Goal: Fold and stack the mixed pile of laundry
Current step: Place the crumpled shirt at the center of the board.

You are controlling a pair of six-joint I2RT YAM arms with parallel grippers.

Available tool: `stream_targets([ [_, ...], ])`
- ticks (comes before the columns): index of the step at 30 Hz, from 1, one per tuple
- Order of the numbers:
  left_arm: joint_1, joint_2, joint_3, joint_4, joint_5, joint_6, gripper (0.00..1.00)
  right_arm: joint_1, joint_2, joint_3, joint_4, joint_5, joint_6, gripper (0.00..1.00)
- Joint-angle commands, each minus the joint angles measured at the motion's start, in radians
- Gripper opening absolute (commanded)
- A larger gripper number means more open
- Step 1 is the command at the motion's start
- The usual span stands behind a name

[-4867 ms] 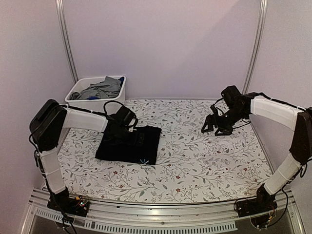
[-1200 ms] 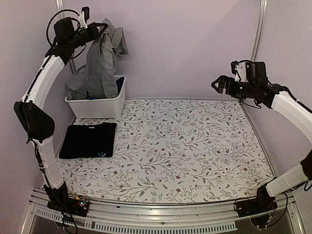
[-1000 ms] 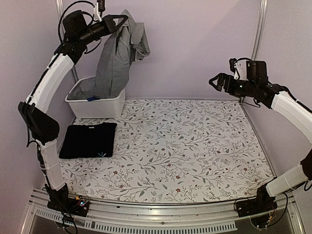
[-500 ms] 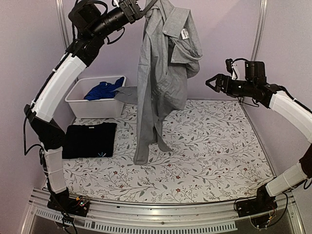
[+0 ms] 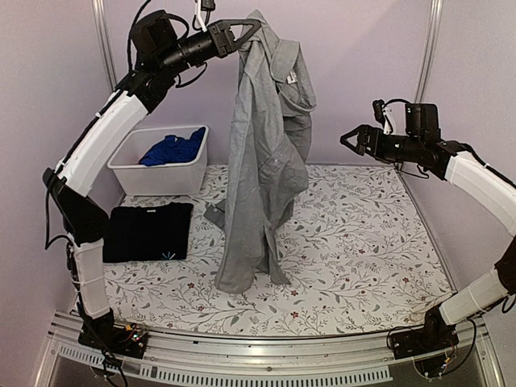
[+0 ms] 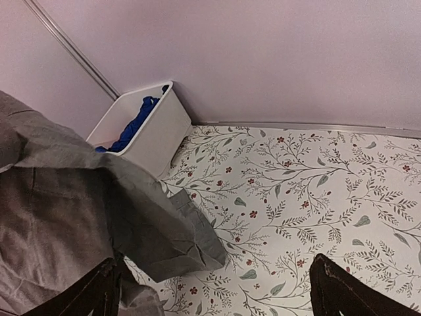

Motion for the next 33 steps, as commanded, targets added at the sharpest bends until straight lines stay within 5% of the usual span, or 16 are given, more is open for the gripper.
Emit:
stream_targets([
  [1,-0.034,-0.002,-0.043,-0.029,0.055,0.049,0.00,-0.004,0.002,0.002,0.011,-0.060,-0.038,0.99],
  [7,-0.057,-0.010,-0.119,-0.113,0.077,0.115,0.00,0.000,0.013,0.037,0.036,-0.245,-0.127,0.99],
  [11,-0.090,-0.027,-0.241,-0.176,0.083,0.180,0.00,0.000,0.011,0.039,0.006,-0.211,-0.164,0.99],
  [14,-0.176,-0.018,-0.313,-0.341,-0.025,0.362,0.02,-0.010,-0.004,0.016,-0.013,-0.156,-0.162,0.99],
  [17,-0.263,-0.032,-0.387,-0.505,-0.152,0.576,0.26,-0.035,-0.024,-0.010,-0.048,-0.105,-0.143,0.99],
  [19,-0.260,-0.058,-0.430,-0.560,-0.219,0.568,0.57,-0.050,-0.034,-0.022,-0.076,-0.092,-0.144,0.99],
  [22,-0.185,-0.140,-0.582,-0.552,-0.191,0.508,0.77,-0.052,-0.035,-0.021,-0.134,-0.129,-0.185,0.99],
  [27,-0.110,-0.318,-0.904,-0.502,-0.265,0.504,0.88,-0.015,0.018,-0.008,-0.251,-0.191,-0.255,0.98],
  [33,-0.028,-0.417,-1.222,-0.471,-0.272,0.455,0.90,0.138,0.114,0.003,-0.418,-0.141,-0.368,0.94],
])
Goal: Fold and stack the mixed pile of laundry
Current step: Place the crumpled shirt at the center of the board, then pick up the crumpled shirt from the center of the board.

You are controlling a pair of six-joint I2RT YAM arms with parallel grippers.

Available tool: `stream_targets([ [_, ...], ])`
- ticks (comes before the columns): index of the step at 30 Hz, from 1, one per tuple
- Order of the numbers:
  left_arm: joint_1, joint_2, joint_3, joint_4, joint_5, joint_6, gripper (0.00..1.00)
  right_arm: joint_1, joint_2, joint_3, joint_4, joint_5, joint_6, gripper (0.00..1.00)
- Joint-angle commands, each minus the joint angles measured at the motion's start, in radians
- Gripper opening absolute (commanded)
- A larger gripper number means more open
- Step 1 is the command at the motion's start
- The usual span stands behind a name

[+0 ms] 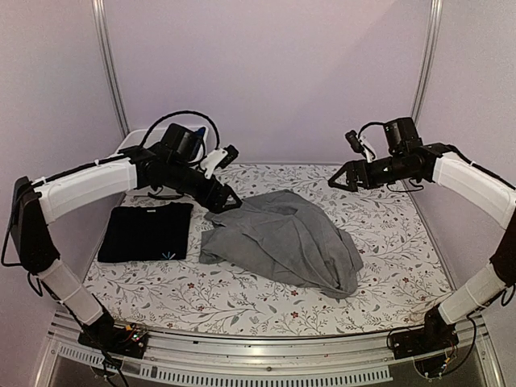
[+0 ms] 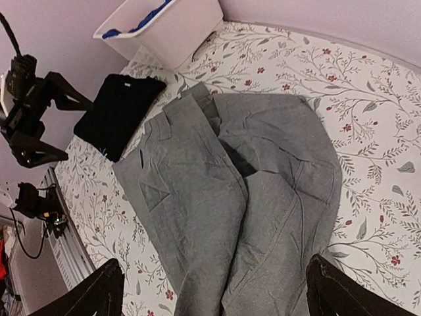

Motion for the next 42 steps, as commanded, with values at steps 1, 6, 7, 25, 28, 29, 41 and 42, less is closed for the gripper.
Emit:
stream_targets([
  [1,0.016,-0.029,-0.168,0.033,-0.047,-0.025,0.90,0.111,0.086,0.006,-0.168,0.013,-0.098,0.94],
  [6,0.073,0.043,-0.190,0.080,-0.129,-0.130,0.91,0.172,0.178,-0.045,-0.174,0.004,-0.025,0.91],
  [7,0.090,0.064,-0.172,0.084,-0.119,-0.156,0.91,0.180,0.197,-0.052,-0.166,-0.010,-0.014,0.91],
  [25,0.228,0.351,-0.033,0.134,0.158,-0.358,0.45,0.329,0.134,-0.117,-0.104,0.119,0.072,0.97],
  [28,0.227,0.311,-0.042,0.135,0.198,-0.351,0.07,0.329,0.111,-0.133,-0.102,0.122,0.073,0.97],
  [29,0.226,0.291,-0.040,0.125,0.207,-0.345,0.00,0.329,0.105,-0.140,-0.101,0.125,0.073,0.98],
  [41,0.124,0.103,0.243,0.167,0.350,-0.308,0.00,0.328,-0.004,-0.177,-0.056,0.168,0.097,0.99],
  [42,0.115,0.139,0.287,0.186,0.341,-0.324,0.00,0.328,-0.021,-0.185,-0.044,0.158,0.099,0.99],
])
